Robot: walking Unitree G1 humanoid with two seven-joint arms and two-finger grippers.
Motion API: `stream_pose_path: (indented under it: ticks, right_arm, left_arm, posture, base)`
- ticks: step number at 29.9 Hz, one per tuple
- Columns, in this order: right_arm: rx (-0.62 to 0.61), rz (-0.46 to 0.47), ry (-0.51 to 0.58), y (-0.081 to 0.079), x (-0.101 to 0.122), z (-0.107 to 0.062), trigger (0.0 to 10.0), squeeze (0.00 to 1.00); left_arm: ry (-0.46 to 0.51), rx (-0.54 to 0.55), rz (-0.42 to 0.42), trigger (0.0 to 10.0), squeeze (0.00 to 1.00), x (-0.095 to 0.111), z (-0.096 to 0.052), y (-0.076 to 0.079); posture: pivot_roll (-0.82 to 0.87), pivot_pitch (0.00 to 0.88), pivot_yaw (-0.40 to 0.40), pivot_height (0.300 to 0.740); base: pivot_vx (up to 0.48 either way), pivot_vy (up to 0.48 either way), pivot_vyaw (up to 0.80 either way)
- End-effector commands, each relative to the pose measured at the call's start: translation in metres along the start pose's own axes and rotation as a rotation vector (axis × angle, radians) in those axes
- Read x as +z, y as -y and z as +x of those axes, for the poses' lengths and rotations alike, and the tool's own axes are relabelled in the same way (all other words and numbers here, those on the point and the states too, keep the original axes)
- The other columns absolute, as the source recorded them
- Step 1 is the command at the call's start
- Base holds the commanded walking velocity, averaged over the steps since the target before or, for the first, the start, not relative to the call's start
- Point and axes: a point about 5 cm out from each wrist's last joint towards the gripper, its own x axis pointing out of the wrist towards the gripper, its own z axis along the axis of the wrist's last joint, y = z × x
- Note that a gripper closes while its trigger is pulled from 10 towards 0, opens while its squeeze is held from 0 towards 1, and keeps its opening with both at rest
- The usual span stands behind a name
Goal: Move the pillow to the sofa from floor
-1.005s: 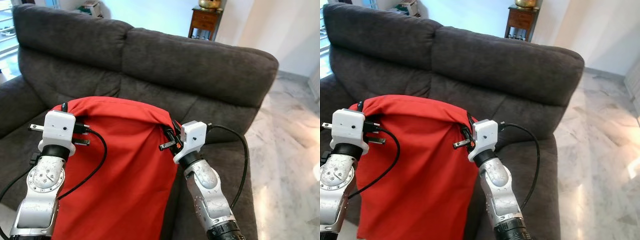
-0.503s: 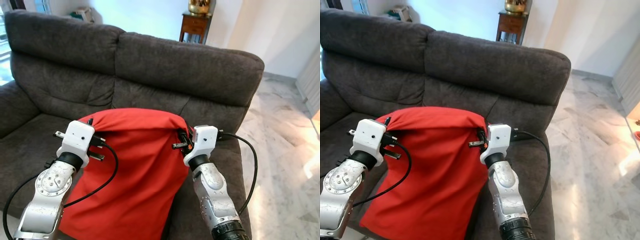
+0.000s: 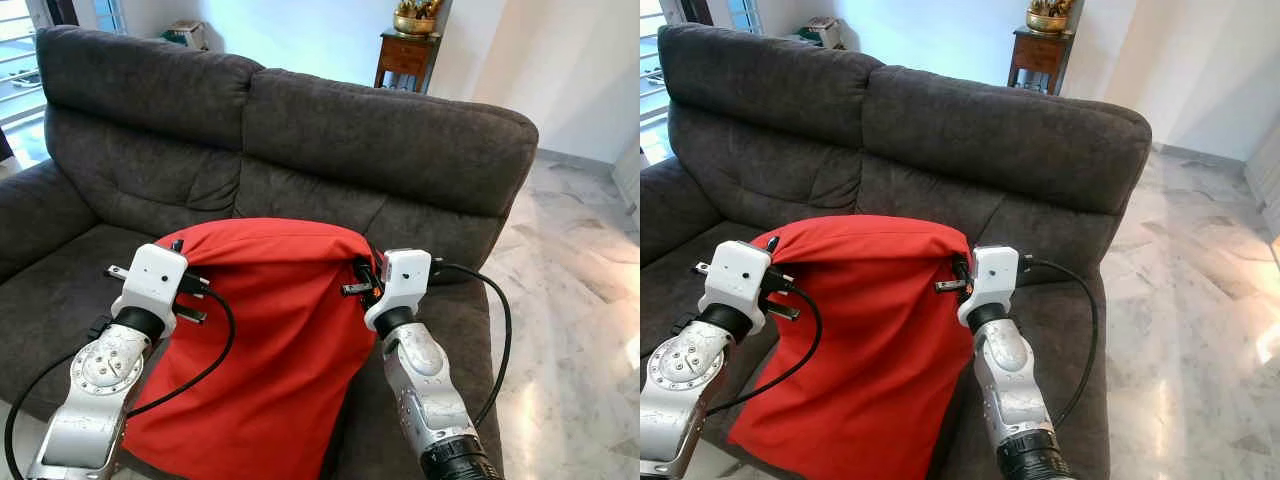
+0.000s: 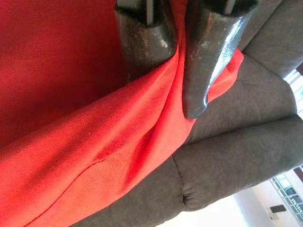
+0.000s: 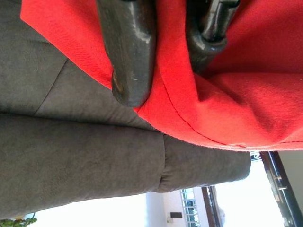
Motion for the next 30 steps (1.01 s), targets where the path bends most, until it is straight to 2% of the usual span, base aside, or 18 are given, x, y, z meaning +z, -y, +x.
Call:
stream_pose_path:
  ticks: [1,2,3,4,5,6,13,19,20,21,22,25,26,27,30]
  right_arm:
    - [-0.079,0.016,0.079,0.015,0.017,0.004,10.0,0.0]
    - [-0.08,0.021,0.081,0.015,0.017,0.004,10.0,0.0]
    - [-0.08,0.021,0.081,0.015,0.017,0.004,10.0,0.16]
    - [-0.079,0.022,0.081,0.015,0.017,0.004,10.0,0.49]
    - [-0.079,0.022,0.081,0.015,0.017,0.004,10.0,0.49]
    - [-0.072,0.009,0.083,0.015,0.017,0.003,10.0,1.0]
    - [-0.068,0.005,0.088,0.014,0.018,0.002,10.0,1.0]
    - [-0.063,-0.034,0.142,0.012,0.026,0.004,10.0,1.0]
    - [-0.087,-0.053,0.15,0.014,0.028,0.004,10.0,0.47]
    - [-0.099,-0.06,0.15,0.016,0.028,0.004,10.0,0.47]
    - [-0.125,-0.076,0.143,0.02,0.027,0.003,10.0,0.0]
    - [-0.202,-0.095,0.112,0.036,0.021,0.0,10.0,0.0]
    - [-0.222,-0.103,0.1,0.04,0.019,-0.002,10.0,0.0]
    - [-0.255,-0.118,0.068,0.051,0.012,-0.006,10.0,0.0]
    - [-0.327,-0.097,0.008,0.073,-0.002,-0.016,10.0,0.0]
  left_arm:
    - [-0.062,0.038,0.002,10.0,0.0,-0.011,-0.004,-0.006]
    - [-0.061,0.031,0.0,10.0,0.49,-0.012,-0.003,-0.005]
    - [-0.06,0.029,0.002,10.0,0.89,-0.012,-0.003,-0.004]
    - [-0.059,0.026,0.0,10.0,1.0,-0.012,-0.003,-0.004]
    - [-0.059,0.026,0.0,10.0,1.0,-0.012,-0.003,-0.004]
    - [-0.06,0.024,0.001,10.0,1.0,-0.012,-0.002,-0.003]
    - [-0.056,0.02,-0.001,10.0,1.0,-0.011,-0.003,0.0]
    - [-0.052,0.021,-0.004,10.0,1.0,-0.01,-0.002,0.001]
    - [-0.056,0.024,-0.004,10.0,1.0,-0.011,-0.002,0.002]
    - [-0.059,0.026,-0.004,10.0,1.0,-0.012,-0.002,0.002]
    - [-0.065,0.028,-0.002,10.0,1.0,-0.014,-0.003,0.002]
    - [-0.093,0.022,-0.007,10.0,1.0,-0.02,-0.005,0.005]
    - [-0.106,0.018,-0.015,10.0,0.57,-0.023,-0.007,0.006]
    - [-0.152,0.012,-0.021,10.0,0.0,-0.036,-0.011,0.008]
    - [-0.235,0.001,-0.046,10.0,0.0,-0.06,-0.023,0.01]
  posture:
    - [0.21,0.033,-0.055,0.74]
    - [0.21,0.032,-0.053,0.74]
    - [0.21,0.033,-0.054,0.74]
    - [0.21,0.033,-0.054,0.74]
    - [0.21,0.033,-0.054,0.74]
    - [0.21,0.032,-0.055,0.74]
    - [0.21,0.034,-0.057,0.74]
    - [0.21,0.033,-0.058,0.74]
    - [0.21,0.033,-0.058,0.74]
    - [0.21,0.034,-0.06,0.74]
    - [0.21,0.034,-0.059,0.74]
    - [0.21,0.035,-0.059,0.74]
    - [0.21,0.035,-0.059,0.74]
    - [0.21,0.033,-0.058,0.74]
    - [0.21,0.032,-0.055,0.74]
  base:
    - [0.0,0.0,0.0]
    - [0.0,0.0,0.0]
    - [0.0,0.0,0.0]
    - [0.0,0.0,0.0]
    - [0.0,0.0,0.0]
    - [0.0,0.0,0.0]
    - [0.0,0.0,0.0]
    - [0.0,0.0,0.0]
    - [0.0,0.0,0.0]
    - [0.0,0.0,0.0]
    - [0.0,0.0,0.0]
    - [0.0,0.0,0.0]
    - [0.0,0.0,0.0]
    - [0.0,0.0,0.0]
    - [0.0,0.0,0.0]
